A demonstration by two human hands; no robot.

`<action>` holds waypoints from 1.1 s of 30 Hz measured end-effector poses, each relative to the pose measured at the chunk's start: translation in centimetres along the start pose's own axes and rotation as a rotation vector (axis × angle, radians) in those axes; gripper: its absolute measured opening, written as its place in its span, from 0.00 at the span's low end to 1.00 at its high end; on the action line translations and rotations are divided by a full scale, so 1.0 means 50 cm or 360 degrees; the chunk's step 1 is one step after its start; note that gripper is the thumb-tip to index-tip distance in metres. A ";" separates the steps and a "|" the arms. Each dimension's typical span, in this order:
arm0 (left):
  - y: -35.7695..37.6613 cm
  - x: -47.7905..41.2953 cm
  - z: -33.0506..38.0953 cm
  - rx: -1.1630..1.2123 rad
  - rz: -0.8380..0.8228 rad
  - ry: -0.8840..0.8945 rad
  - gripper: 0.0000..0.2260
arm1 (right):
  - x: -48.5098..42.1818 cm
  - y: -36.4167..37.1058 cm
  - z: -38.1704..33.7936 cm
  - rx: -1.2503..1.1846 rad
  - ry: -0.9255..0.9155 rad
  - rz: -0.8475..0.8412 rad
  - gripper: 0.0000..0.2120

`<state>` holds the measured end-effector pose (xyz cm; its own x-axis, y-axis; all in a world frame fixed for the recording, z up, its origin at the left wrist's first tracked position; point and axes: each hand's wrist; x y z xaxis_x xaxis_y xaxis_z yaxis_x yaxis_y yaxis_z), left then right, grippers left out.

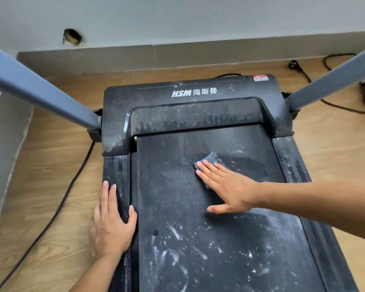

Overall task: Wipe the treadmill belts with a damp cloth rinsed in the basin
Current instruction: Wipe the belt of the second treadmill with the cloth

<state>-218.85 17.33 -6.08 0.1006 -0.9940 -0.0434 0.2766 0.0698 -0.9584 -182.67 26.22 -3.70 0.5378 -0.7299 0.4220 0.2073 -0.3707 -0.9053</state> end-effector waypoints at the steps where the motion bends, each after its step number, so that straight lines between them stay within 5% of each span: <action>1: -0.002 0.000 0.000 0.0005 -0.0001 0.0001 0.36 | -0.001 0.012 -0.019 -0.0022 0.0035 0.0037 0.53; 12: 0.012 0.003 -0.013 0.0024 0.0020 0.0037 0.36 | -0.237 -0.029 -0.116 -0.0432 0.0608 0.0456 0.48; 18: 0.012 0.004 -0.010 0.0034 0.0001 0.0016 0.36 | 0.066 0.071 -0.241 -0.0837 0.0474 0.0215 0.44; 20: 0.013 0.004 -0.010 0.0020 -0.0014 0.0024 0.35 | 0.168 0.136 -0.270 -0.0639 0.0499 0.0306 0.43; 28: 0.048 0.004 -0.006 -0.0282 -0.0086 0.0052 0.33 | -0.094 0.019 -0.053 -0.0554 0.0884 0.0418 0.47; 33: 0.052 0.000 -0.003 -0.0249 -0.0046 0.0014 0.30 | -0.129 -0.009 -0.008 -0.0614 0.0801 0.0309 0.48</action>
<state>-218.27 17.52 -8.62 0.0861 -0.9961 -0.0168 0.1272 0.0277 -0.9915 -186.54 30.87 -6.01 0.0690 -0.9486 0.3088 -0.2128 -0.3164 -0.9244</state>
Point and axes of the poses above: each hand's wrist, its own x-axis away from the middle knuckle, its own y-axis out of the palm, z = x × y, and after that the axes turned 11 degrees about y, right-handed
